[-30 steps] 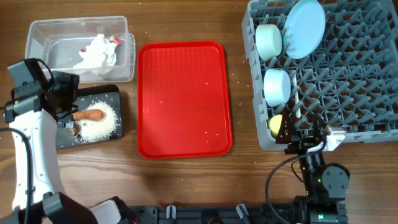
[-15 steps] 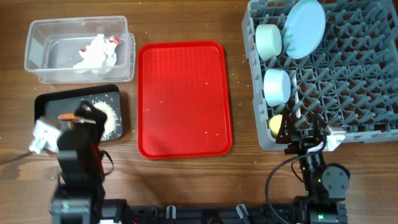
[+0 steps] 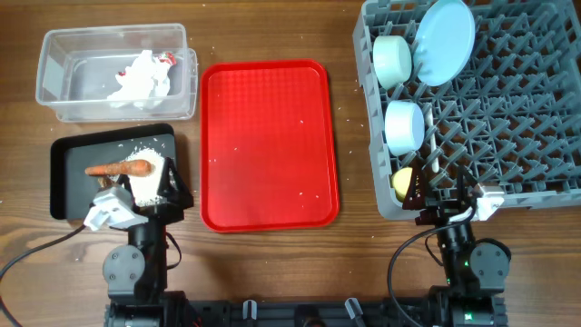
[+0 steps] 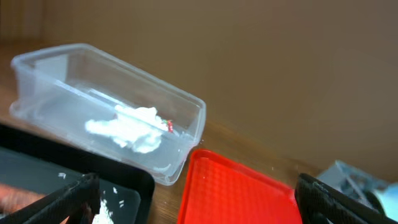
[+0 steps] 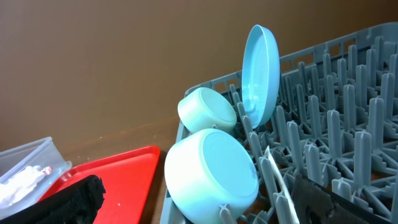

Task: Sort waste into correct bins and load items into the dishwasher rack

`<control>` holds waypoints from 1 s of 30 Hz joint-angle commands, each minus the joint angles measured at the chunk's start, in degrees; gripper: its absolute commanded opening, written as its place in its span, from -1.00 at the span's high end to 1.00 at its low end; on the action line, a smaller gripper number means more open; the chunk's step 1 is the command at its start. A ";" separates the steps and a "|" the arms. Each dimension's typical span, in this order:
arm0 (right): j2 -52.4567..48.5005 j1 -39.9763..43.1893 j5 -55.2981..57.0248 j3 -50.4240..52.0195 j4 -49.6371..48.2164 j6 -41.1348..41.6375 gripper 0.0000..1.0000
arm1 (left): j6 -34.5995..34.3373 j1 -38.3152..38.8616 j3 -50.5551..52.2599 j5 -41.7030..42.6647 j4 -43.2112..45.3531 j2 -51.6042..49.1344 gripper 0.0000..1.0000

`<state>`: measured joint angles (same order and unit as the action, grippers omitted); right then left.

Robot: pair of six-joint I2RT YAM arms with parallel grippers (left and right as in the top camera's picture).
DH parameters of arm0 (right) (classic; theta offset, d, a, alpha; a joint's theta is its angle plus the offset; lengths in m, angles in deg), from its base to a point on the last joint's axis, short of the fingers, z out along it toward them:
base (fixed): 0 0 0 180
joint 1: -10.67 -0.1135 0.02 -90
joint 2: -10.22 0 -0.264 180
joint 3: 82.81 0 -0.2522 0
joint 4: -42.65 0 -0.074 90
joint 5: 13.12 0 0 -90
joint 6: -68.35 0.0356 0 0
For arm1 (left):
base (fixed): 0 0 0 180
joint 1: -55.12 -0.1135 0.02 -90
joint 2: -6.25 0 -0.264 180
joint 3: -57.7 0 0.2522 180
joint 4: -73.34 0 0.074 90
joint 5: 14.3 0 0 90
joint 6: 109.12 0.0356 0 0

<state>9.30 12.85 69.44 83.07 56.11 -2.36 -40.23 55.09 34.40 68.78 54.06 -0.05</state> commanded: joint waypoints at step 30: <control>0.50 -0.33 0.59 0.07 -0.28 0.42 -0.99 | 9.11 0.31 8.66 7.76 0.20 6.14 -1.00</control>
<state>9.30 12.85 69.44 83.07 56.11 -2.38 -32.23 55.09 42.58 75.67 54.02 5.41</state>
